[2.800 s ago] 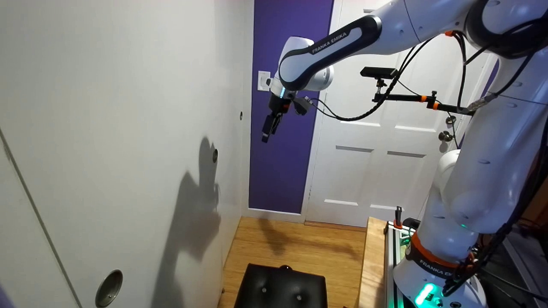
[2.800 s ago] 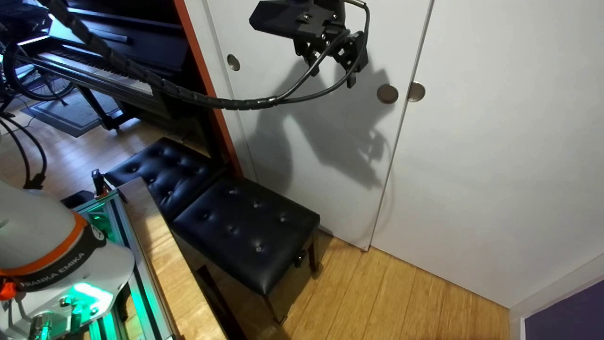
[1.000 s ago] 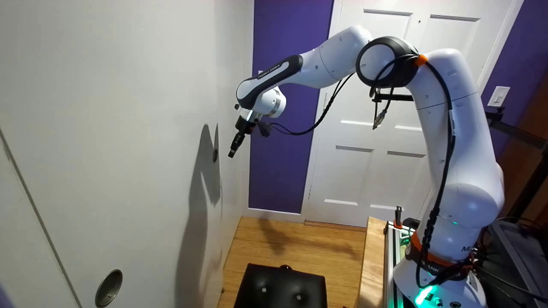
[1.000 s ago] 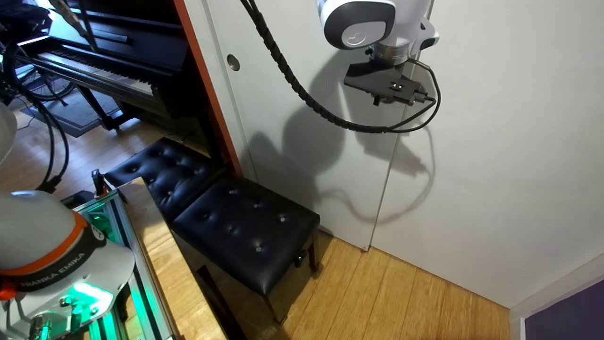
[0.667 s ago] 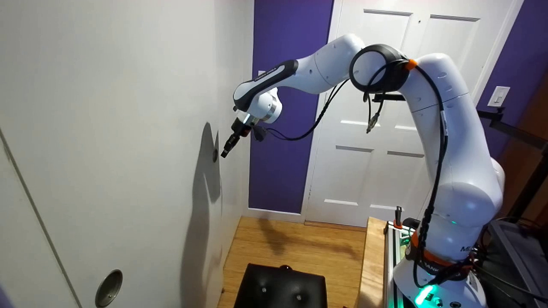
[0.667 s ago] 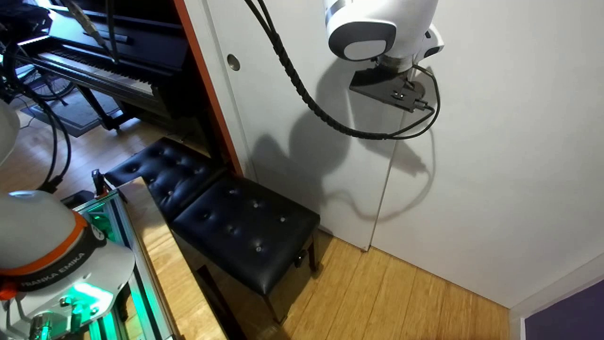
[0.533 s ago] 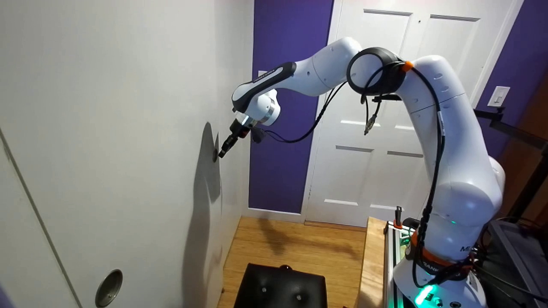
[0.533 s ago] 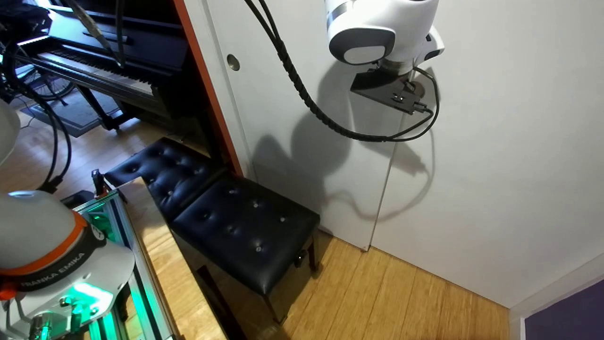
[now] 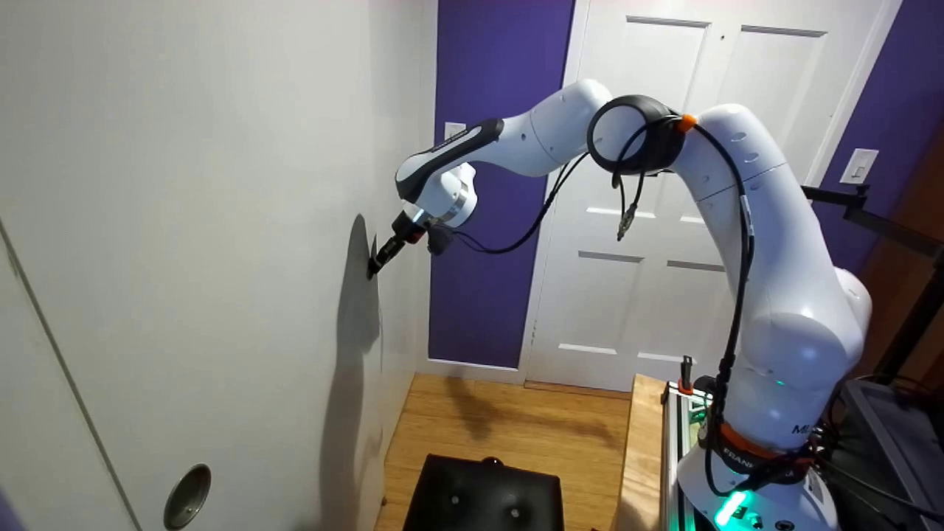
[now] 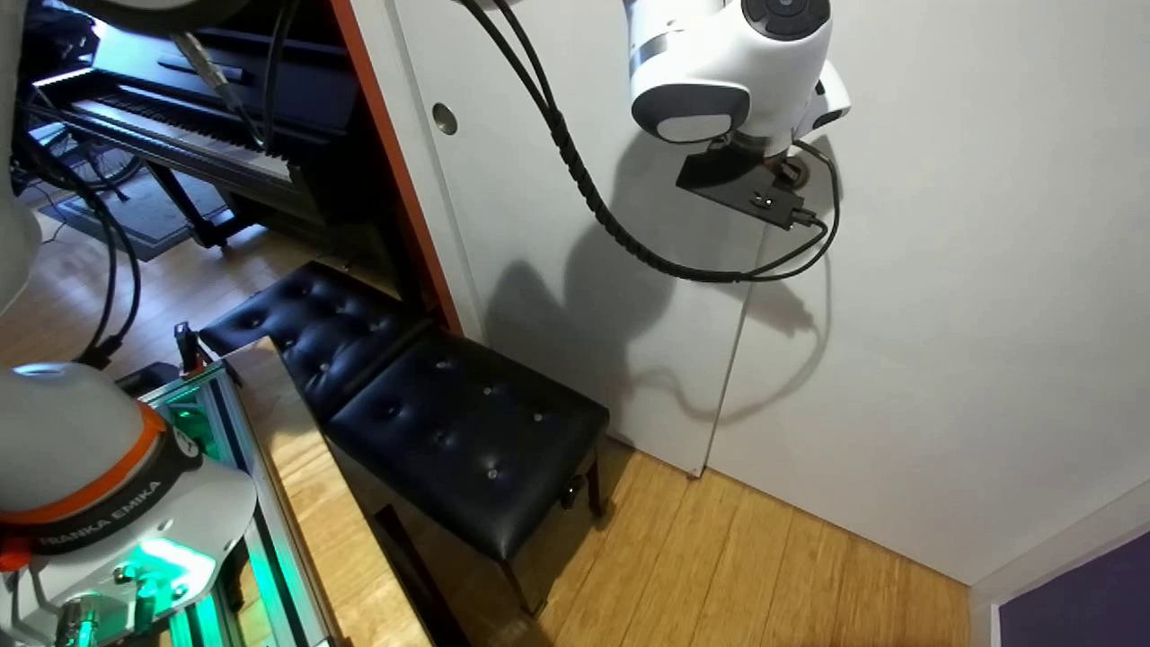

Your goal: Slide the closet door to the right

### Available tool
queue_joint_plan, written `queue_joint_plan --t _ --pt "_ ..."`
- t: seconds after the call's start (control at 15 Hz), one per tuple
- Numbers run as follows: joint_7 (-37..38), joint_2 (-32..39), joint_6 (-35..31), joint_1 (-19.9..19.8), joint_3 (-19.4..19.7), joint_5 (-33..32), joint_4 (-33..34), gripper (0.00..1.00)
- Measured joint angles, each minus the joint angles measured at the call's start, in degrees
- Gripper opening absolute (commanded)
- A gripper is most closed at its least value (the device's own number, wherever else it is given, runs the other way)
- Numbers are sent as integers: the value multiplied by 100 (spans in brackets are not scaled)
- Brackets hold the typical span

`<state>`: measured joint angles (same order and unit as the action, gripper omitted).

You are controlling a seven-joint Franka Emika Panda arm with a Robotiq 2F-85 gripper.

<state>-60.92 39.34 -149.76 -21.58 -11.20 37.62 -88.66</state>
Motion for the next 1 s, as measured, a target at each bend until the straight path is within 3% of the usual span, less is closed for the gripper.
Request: queue_joint_plan --t 1.0 --pt "-65 52 0 -140 -64 288 81 0"
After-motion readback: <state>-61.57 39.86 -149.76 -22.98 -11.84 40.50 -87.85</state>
